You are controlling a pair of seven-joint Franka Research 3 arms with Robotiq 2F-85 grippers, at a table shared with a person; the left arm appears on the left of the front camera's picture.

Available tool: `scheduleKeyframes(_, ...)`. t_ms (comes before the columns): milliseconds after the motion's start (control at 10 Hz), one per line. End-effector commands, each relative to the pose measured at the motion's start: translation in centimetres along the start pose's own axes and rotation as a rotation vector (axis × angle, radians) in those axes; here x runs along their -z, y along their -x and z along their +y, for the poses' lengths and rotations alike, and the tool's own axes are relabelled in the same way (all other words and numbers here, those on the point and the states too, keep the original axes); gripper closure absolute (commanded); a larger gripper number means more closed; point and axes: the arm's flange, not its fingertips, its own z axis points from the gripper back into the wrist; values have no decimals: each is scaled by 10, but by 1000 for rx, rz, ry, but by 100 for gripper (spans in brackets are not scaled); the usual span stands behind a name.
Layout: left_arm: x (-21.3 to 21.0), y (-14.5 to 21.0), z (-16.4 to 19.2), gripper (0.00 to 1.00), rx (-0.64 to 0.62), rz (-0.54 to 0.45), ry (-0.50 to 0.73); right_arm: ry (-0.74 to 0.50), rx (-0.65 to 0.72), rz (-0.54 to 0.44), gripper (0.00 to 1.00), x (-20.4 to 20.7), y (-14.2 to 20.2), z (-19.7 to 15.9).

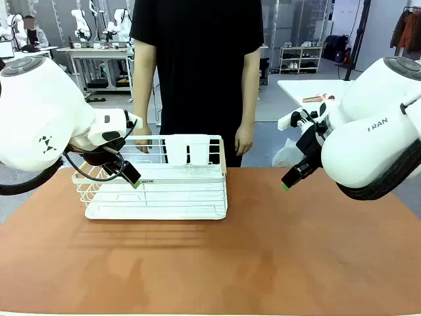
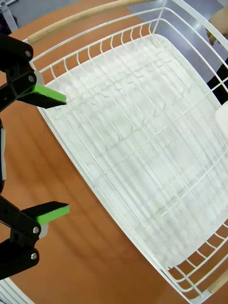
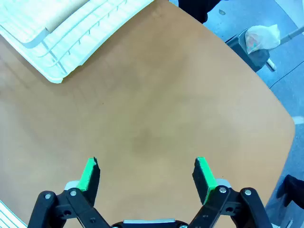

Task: Clean the table.
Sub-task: Pick up the Lint Roller when the human hands it over.

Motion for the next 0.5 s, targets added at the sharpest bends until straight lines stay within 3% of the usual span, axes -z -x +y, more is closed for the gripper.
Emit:
scheduleKeyframes(0, -1, -1, 0, 0, 0, -4, -1, 1, 0, -2, 0, -1, 0, 0)
scheduleKeyframes(400, -1, -1, 0, 0, 0, -4, -1, 1, 0, -2, 0, -1, 0, 0)
